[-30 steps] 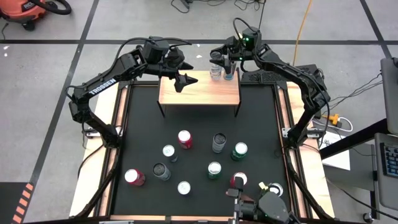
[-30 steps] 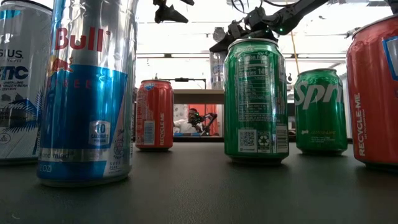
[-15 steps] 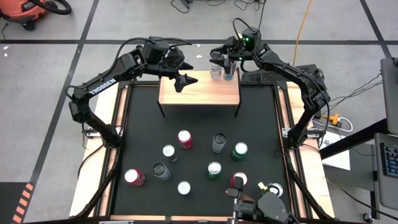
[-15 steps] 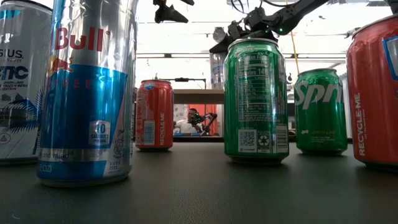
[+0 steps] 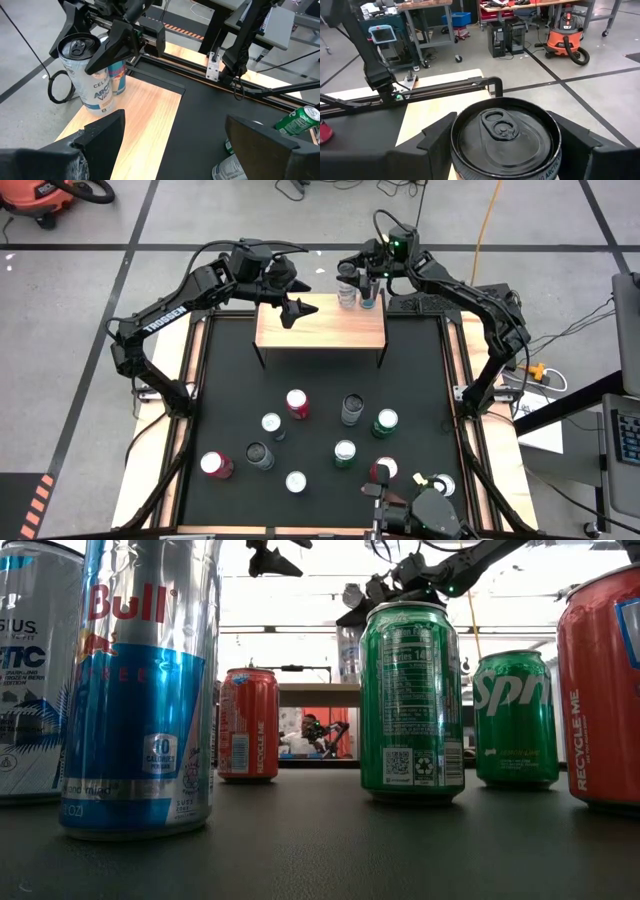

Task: Place canned beverage on shelf
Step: Put the top left white soda can on the shelf

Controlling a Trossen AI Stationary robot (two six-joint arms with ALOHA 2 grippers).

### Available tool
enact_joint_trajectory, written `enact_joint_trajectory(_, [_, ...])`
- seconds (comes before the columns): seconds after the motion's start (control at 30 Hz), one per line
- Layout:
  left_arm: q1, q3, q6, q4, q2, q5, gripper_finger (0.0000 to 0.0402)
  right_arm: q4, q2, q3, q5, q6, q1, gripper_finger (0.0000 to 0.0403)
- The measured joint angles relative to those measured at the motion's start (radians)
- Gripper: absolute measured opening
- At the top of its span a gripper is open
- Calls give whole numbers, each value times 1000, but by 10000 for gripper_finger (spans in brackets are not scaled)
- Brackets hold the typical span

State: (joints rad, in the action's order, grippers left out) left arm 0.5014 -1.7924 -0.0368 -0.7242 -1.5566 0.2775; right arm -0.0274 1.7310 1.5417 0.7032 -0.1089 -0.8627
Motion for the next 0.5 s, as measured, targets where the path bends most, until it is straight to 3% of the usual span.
enact_joint_trajectory(0.5, [0, 0, 0, 2, 0, -1, 347, 9, 19, 0, 0, 28, 7, 240])
